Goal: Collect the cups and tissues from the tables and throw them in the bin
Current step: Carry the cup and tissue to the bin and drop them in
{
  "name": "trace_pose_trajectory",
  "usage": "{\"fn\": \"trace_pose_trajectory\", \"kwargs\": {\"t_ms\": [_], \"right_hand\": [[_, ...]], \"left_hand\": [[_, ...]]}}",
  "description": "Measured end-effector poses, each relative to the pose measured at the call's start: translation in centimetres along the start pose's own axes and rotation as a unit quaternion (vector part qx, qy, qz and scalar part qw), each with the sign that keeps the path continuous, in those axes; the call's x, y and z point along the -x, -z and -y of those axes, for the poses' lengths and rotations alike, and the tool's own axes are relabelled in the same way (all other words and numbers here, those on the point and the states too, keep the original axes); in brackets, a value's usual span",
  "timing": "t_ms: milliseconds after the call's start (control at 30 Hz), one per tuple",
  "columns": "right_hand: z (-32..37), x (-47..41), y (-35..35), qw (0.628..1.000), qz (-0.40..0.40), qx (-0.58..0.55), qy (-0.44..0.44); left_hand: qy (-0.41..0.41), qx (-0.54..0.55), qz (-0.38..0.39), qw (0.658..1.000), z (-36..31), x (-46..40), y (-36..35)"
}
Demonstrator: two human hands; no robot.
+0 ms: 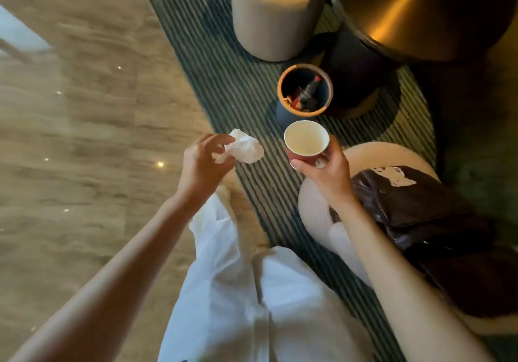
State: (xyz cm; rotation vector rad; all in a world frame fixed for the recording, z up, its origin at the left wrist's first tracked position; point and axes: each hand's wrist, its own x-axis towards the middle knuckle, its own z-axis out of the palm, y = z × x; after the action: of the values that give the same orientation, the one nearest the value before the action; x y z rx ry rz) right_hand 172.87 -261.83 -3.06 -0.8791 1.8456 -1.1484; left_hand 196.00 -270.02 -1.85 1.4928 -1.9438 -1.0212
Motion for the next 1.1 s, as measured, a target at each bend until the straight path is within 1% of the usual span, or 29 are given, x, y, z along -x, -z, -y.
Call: {"fn": "trace_pose_trajectory", "kwargs": {"t_ms": [133, 267, 367, 500, 667, 800, 867, 967, 1033, 1100], "right_hand": [[1.0, -5.7, -2.3, 0.996, -0.059, -0.034, -0.054], [0.0, -11.6, -3.5, 0.987, -0.111, -0.046, -0.106], [-2.3, -16.4, -3.6, 0.977, -0.160, -0.049, -0.135], [-7.6, -23.3, -4.0, 0.957, -0.219, -0.084, -0.171], [-15.3, -32.2, -5.1, 0.937, -0.266, -0.105, -0.201], [-20.8, -39.4, -6.5, 0.918, -0.313, -0.126, -0.208], [-23.7, -42.8, -7.5, 0.912, -0.327, -0.131, -0.208], [-26.7, -46.5, -8.9, 0.916, -0.324, -0.084, -0.222], [-27.1, -47.6, -9.7, 0.917, -0.306, -0.033, -0.253], [-25.9, -47.3, -10.0, 0.902, -0.319, 0.019, -0.290]], "left_hand": [[-0.043, -0.018, 0.076, 0.996, 1.3, -10.5, 0.2], [-0.101, -0.036, 0.144, 0.984, 1.9, -20.3, -2.8], [-0.129, -0.057, 0.195, 0.971, 3.1, -27.3, -8.3], [-0.130, -0.090, 0.272, 0.949, 5.8, -36.0, -17.6], [-0.125, -0.120, 0.330, 0.928, 9.3, -45.5, -28.3], [-0.146, -0.128, 0.371, 0.908, 12.8, -50.9, -35.8], [-0.168, -0.172, 0.387, 0.890, 14.8, -52.8, -38.3], [-0.255, -0.289, 0.372, 0.844, 16.7, -54.9, -39.8], [-0.317, -0.326, 0.357, 0.816, 16.5, -55.8, -39.0], [-0.384, -0.343, 0.357, 0.779, 15.0, -55.8, -37.6]]}}
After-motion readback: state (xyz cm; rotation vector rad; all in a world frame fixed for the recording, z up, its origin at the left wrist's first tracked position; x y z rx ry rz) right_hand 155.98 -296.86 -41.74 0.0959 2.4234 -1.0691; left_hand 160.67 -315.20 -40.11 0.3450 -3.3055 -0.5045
